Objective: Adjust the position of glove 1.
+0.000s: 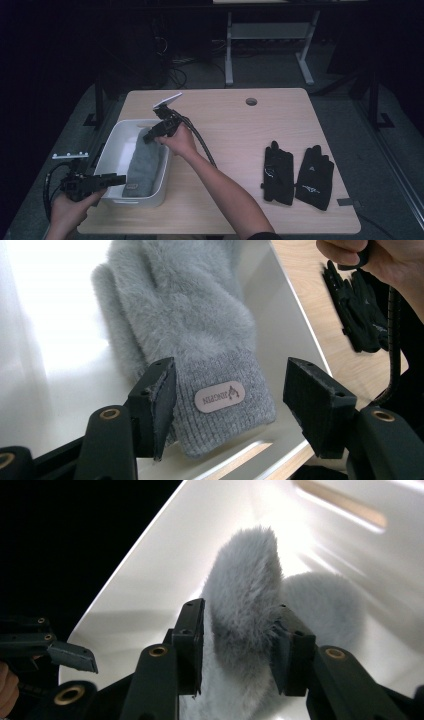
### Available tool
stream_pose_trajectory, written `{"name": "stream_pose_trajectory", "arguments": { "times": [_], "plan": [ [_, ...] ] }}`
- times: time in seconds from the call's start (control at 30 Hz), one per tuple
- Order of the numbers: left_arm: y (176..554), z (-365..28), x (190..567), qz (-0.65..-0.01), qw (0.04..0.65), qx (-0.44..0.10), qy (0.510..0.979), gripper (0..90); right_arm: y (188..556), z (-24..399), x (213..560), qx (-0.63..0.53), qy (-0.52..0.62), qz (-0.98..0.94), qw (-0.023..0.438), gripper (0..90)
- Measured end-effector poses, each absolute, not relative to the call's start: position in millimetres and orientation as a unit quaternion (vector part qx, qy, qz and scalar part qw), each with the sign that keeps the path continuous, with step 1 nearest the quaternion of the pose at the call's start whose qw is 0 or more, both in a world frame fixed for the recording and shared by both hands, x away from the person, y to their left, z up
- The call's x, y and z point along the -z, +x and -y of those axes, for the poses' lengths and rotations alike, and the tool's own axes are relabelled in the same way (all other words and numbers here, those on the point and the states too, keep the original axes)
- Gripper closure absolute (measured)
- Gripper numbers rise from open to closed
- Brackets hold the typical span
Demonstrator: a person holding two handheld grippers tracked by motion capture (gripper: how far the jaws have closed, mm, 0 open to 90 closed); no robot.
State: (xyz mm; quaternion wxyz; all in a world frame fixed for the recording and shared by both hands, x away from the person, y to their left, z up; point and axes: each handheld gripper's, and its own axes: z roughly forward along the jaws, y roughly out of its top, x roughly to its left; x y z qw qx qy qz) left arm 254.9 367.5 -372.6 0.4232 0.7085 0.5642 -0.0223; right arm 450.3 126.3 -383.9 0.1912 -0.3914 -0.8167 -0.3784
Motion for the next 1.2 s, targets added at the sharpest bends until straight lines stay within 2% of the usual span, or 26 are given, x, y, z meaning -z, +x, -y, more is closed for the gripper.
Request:
{"name": "stream_pose_trajectory", "arguments": {
  "times": [0.4,1.2],
  "plan": [
    [256,-364,366,-0.557,0.43,0.021,0.71,37.8,458,-107,373,0.407,-0.411,0.796,0.181,57.2],
    [264,-352,345,-0.535,0.471,0.016,0.701,34.2,454,-68,357,0.463,-0.387,0.762,0.235,48.4]
  ]
}}
